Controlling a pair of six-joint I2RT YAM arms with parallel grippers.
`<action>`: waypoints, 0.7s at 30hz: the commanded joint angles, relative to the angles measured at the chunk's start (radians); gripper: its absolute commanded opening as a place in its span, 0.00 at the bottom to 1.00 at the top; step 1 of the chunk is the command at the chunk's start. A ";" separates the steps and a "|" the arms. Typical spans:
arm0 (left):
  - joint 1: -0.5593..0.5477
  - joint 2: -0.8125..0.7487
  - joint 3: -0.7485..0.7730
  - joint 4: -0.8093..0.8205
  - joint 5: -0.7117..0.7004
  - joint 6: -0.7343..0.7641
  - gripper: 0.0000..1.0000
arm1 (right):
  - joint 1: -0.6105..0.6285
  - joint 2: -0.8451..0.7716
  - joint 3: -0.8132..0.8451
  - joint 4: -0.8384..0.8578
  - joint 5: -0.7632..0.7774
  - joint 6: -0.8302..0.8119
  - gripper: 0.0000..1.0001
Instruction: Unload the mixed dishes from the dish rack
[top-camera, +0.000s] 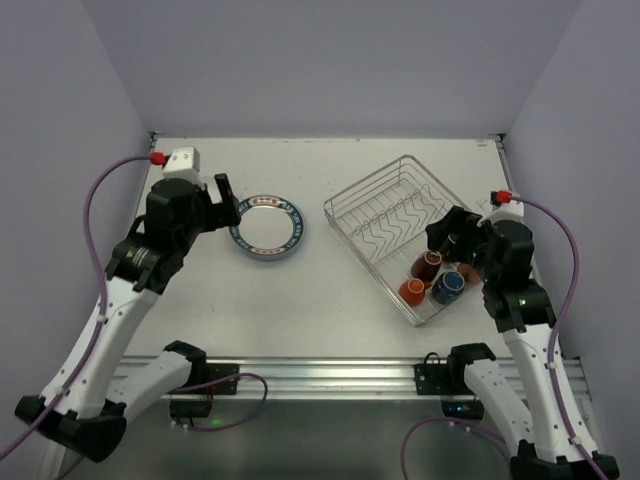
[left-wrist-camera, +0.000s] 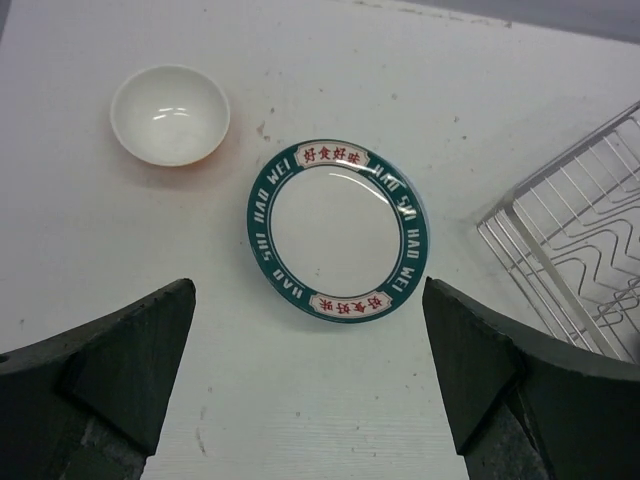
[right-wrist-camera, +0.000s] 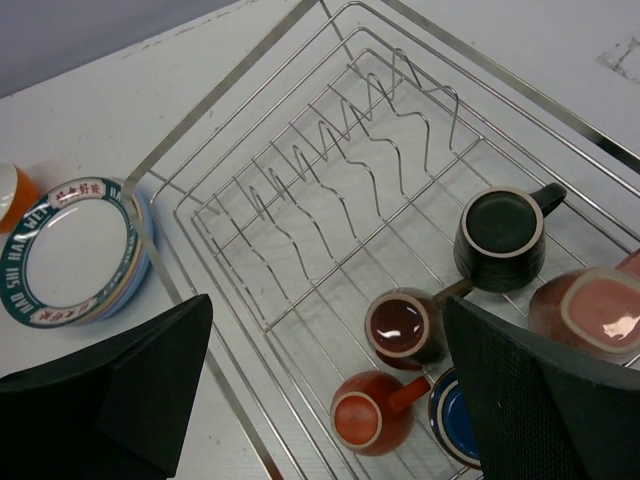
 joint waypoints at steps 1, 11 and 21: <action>0.004 -0.156 -0.164 0.047 -0.091 0.085 1.00 | 0.001 -0.049 -0.008 0.027 0.040 0.075 0.99; 0.004 -0.342 -0.382 0.150 -0.108 0.048 1.00 | 0.067 0.078 0.041 -0.134 0.192 0.140 0.99; 0.004 -0.313 -0.384 0.138 -0.097 0.042 1.00 | 0.418 0.130 0.092 -0.338 0.561 0.615 0.99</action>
